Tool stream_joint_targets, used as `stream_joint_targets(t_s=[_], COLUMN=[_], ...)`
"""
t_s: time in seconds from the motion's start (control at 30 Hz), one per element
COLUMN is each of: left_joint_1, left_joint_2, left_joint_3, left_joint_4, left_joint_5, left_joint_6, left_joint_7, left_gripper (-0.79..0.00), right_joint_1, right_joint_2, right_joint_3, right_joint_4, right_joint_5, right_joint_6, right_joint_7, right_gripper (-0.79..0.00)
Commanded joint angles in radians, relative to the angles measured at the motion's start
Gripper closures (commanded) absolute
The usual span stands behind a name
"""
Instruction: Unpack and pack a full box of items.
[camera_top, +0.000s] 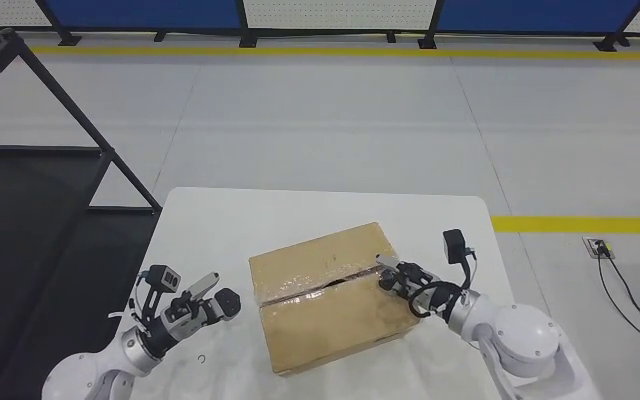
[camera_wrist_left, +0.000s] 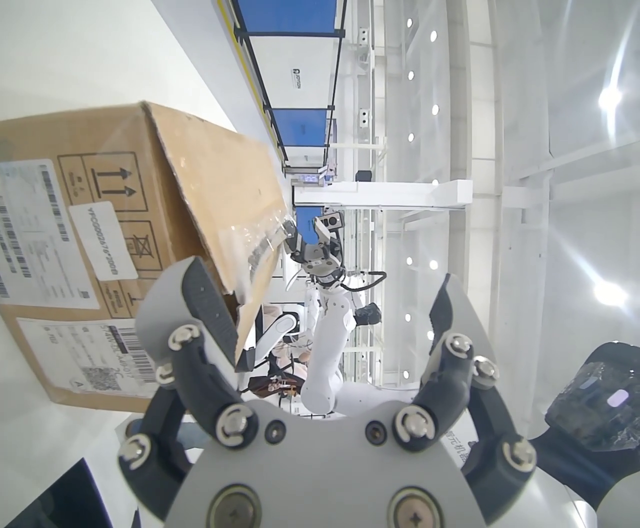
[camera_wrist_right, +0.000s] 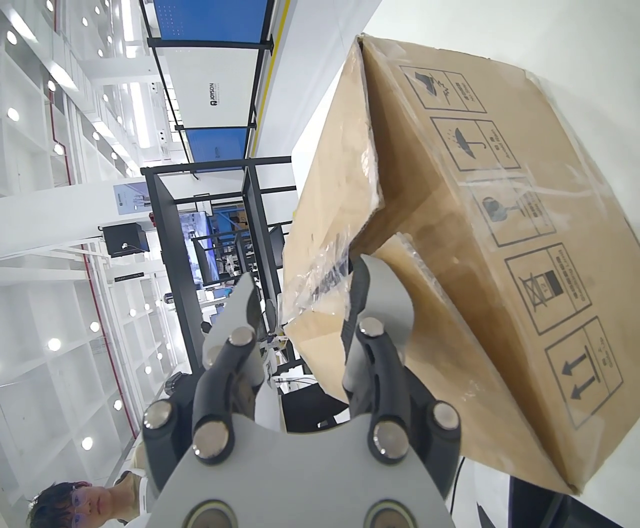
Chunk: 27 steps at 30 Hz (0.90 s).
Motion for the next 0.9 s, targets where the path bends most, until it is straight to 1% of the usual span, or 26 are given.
stream_joint_targets(t_s=[0.0,0.03,0.13,0.3,0.4,0.6,0.77,0.87], left_joint_1=[-0.001,-0.001,-0.003,-0.018,-0.035,-0.083,-0.095,-0.112], left_joint_2=[0.000,0.001,-0.001,-0.009,-0.013,-0.020,-0.025,-0.028], left_joint_3=[0.003,0.004,0.004,0.020,0.057,0.153,0.201,0.225], left_joint_4=[0.000,-0.001,-0.008,-0.028,-0.035,0.002,0.007,0.023], left_joint_5=[-0.001,-0.001,-0.026,-0.098,-0.097,-0.044,-0.037,-0.009], left_joint_6=[0.001,0.000,-0.013,-0.024,-0.007,0.026,0.039,0.047], left_joint_7=[-0.004,-0.004,0.010,0.086,0.109,0.114,0.119,0.147], left_gripper=[-0.785,-0.785,-0.785,-0.785,-0.785,-0.785,-0.785,-0.785], right_joint_1=[-0.001,-0.002,-0.003,-0.003,-0.001,0.002,0.005,0.009], right_joint_2=[0.001,0.002,0.003,0.005,0.006,0.008,0.010,0.011], right_joint_3=[-0.001,-0.001,-0.002,-0.009,-0.013,-0.020,-0.026,-0.029], right_joint_4=[-0.004,-0.007,-0.014,-0.023,-0.030,-0.035,-0.037,-0.033], right_joint_5=[-0.003,-0.005,-0.011,-0.012,-0.014,-0.016,-0.018,-0.018], right_joint_6=[0.001,0.001,-0.003,-0.001,0.000,0.004,0.005,0.004], right_joint_7=[-0.003,-0.004,-0.009,-0.010,-0.011,-0.011,-0.011,-0.010], right_gripper=[-0.751,-0.785,-0.785,-0.785,-0.785,-0.785,-0.785,-0.785])
